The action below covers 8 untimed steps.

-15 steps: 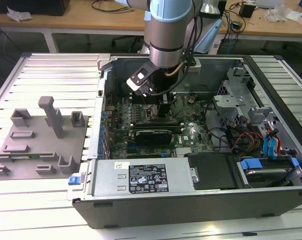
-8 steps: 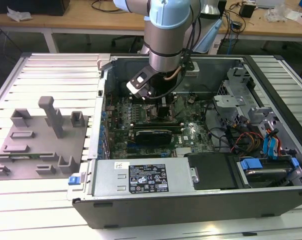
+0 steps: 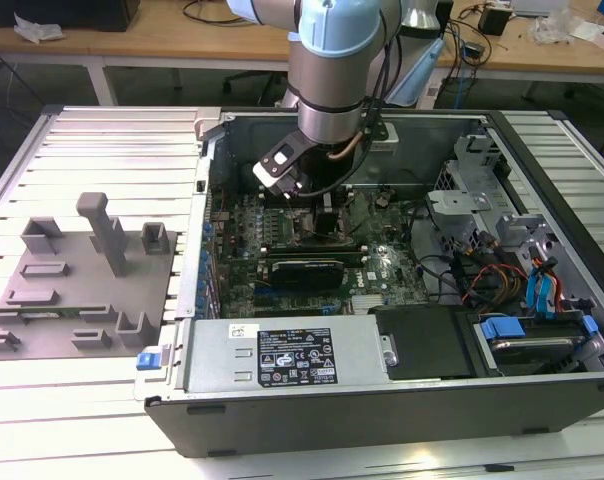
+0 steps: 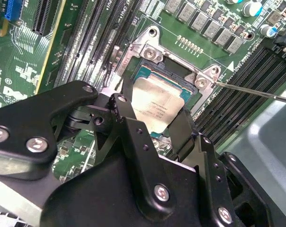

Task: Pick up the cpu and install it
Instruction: 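Place the cpu into insertion slot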

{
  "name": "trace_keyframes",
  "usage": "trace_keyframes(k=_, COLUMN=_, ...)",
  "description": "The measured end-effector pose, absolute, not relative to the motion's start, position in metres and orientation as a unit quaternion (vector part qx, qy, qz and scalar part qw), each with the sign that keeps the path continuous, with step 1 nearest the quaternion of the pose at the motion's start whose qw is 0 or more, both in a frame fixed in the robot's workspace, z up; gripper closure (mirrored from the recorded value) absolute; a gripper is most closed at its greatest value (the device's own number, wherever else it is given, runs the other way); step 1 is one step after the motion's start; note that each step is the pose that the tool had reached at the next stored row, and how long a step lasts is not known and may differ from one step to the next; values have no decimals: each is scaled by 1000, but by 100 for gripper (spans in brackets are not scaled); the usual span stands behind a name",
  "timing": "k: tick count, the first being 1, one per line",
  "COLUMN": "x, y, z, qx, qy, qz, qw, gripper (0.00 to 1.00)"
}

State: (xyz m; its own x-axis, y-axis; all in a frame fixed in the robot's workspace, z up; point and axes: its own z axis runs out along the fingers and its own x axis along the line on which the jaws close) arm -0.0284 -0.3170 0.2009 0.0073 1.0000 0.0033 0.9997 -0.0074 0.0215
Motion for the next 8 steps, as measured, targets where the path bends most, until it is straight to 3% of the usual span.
trace_keyframes(k=8, x=-28, y=-315, z=201, qx=706, qy=708, qz=9, qw=6, gripper=45)
